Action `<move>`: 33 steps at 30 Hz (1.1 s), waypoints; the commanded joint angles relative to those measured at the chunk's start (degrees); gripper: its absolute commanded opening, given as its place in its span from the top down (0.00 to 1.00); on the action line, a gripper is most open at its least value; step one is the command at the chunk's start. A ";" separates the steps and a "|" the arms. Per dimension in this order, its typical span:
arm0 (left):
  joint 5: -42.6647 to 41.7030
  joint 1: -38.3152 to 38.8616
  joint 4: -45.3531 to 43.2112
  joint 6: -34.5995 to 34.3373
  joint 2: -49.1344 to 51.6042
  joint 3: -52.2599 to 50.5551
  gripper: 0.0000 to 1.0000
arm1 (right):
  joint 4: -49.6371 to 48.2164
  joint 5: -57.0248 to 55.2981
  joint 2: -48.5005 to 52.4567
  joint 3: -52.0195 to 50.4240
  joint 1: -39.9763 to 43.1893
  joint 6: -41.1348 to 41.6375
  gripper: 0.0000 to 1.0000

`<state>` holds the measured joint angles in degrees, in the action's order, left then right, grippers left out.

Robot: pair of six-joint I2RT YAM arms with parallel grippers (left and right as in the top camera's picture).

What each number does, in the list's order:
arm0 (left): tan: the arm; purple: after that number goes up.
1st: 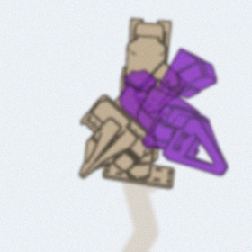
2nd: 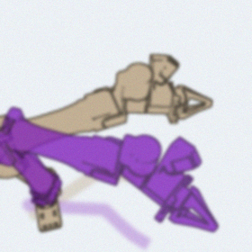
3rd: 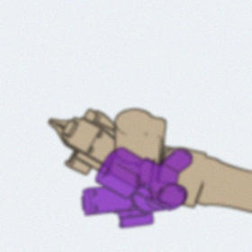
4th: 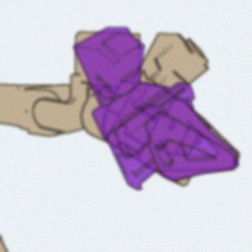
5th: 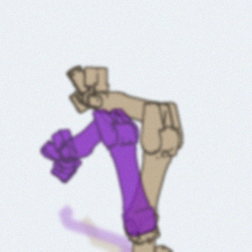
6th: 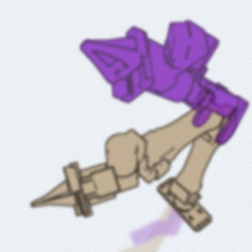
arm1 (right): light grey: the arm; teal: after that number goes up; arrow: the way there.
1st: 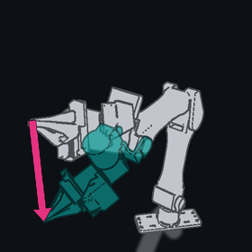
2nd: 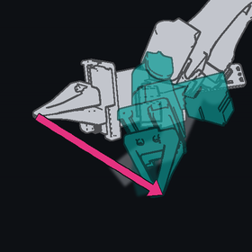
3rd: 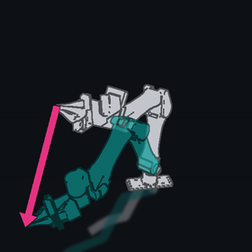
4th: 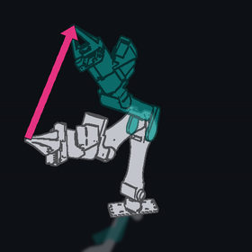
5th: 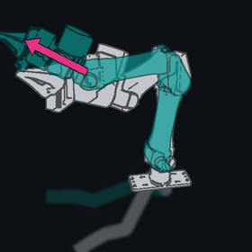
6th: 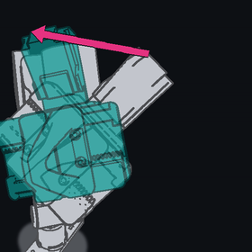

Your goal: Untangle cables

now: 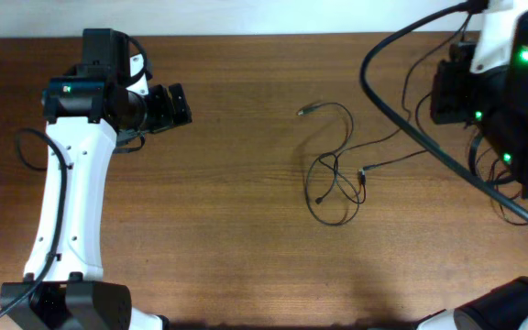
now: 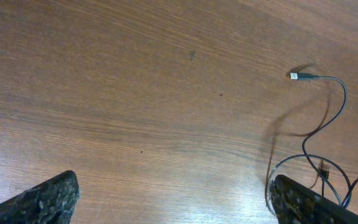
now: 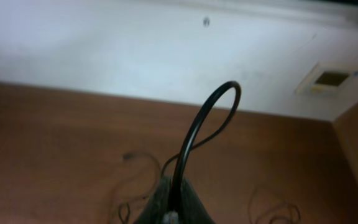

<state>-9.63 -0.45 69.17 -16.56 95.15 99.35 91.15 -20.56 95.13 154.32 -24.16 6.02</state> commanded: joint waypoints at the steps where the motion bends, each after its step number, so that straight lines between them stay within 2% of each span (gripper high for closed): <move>1: 0.26 -0.11 -0.11 -0.15 0.13 0.44 0.01 | 3.82 -0.72 1.46 0.09 -0.09 0.44 0.96; 9: 0.26 -0.11 -0.11 -0.15 0.13 0.44 0.01 | 6.16 -0.70 3.76 -7.93 -0.09 1.99 0.95; 16: 0.26 -0.09 -0.11 -0.15 0.13 0.44 0.01 | 5.07 -0.46 3.82 -28.59 -0.09 4.13 0.96; 21: 0.26 -0.09 -0.11 -0.15 0.13 0.44 0.01 | -2.01 1.86 3.82 -43.65 -0.09 4.11 0.95; 23: 0.24 -0.11 -0.11 -0.13 0.13 0.44 0.01 | -6.54 2.51 3.82 -49.46 -0.09 4.20 0.92; 28: 0.24 -0.09 -0.11 -0.15 0.13 0.44 0.01 | -14.51 6.69 3.82 -58.10 -0.09 5.42 0.84; 33: 0.24 -0.09 -0.11 -0.15 0.13 0.44 0.01 | -23.78 12.41 3.85 -65.37 -0.09 5.42 0.81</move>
<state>-9.65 -0.45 69.19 -16.56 95.15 99.35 71.11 -12.58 99.50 92.92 -24.16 10.59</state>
